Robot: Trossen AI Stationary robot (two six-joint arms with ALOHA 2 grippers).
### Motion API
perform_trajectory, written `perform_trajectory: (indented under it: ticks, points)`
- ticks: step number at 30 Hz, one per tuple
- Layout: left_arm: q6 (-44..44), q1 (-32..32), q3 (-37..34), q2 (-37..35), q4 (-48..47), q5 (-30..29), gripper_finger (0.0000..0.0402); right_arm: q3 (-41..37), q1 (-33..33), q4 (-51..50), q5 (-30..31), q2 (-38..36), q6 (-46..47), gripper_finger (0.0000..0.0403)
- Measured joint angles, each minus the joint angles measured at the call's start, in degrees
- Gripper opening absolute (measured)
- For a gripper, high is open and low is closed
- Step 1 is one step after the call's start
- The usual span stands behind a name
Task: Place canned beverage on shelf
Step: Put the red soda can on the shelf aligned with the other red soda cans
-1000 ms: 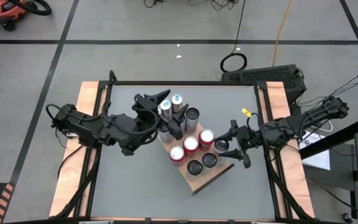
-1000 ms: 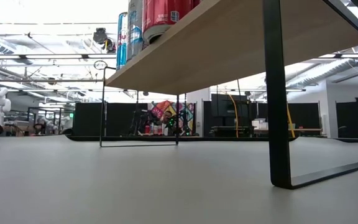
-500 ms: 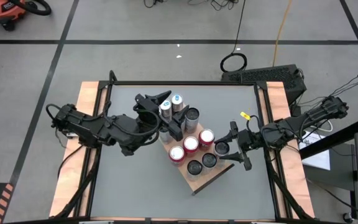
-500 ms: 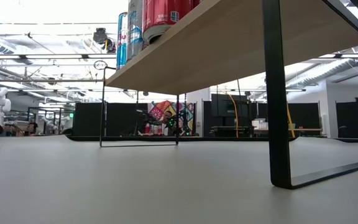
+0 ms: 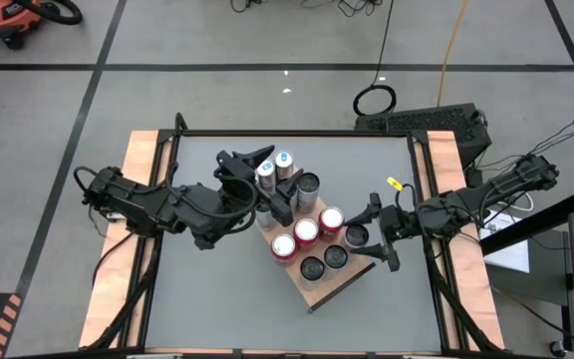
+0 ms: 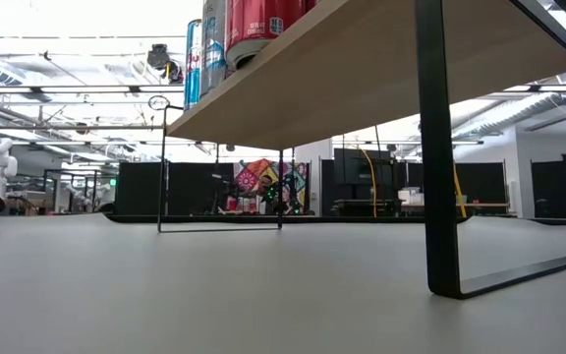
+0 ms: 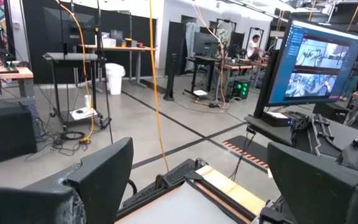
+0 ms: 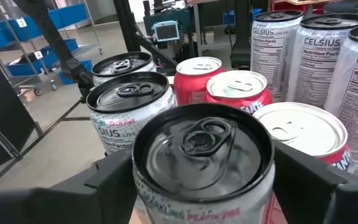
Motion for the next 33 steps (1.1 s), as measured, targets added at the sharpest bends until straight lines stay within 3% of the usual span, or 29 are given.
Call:
perform_trajectory:
  ticks: [17, 24, 29, 33]
  points:
    - [0.0, 0.0, 0.0, 0.0, -1.0, 0.0, 0.0372, 0.0, 0.0, 0.8, -1.6, -4.3, 5.5, 0.0302]
    - [0.0, 0.0, 0.0, 0.0, -1.0, 0.0, 0.0372, 0.0, 0.0, 0.5, -3.0, -11.1, 10.2, 0.0302]
    - [0.0, 0.0, 0.0, 0.0, -0.9, 0.0, 0.0372, 0.1, 0.0, -9.9, -4.7, -16.7, 12.7, 0.0297]
    - [-0.3, 0.0, 0.0, 0.0, -0.9, 0.0, 0.0372, 0.1, 0.0, -20.4, -4.7, -18.5, 11.2, 0.0262]
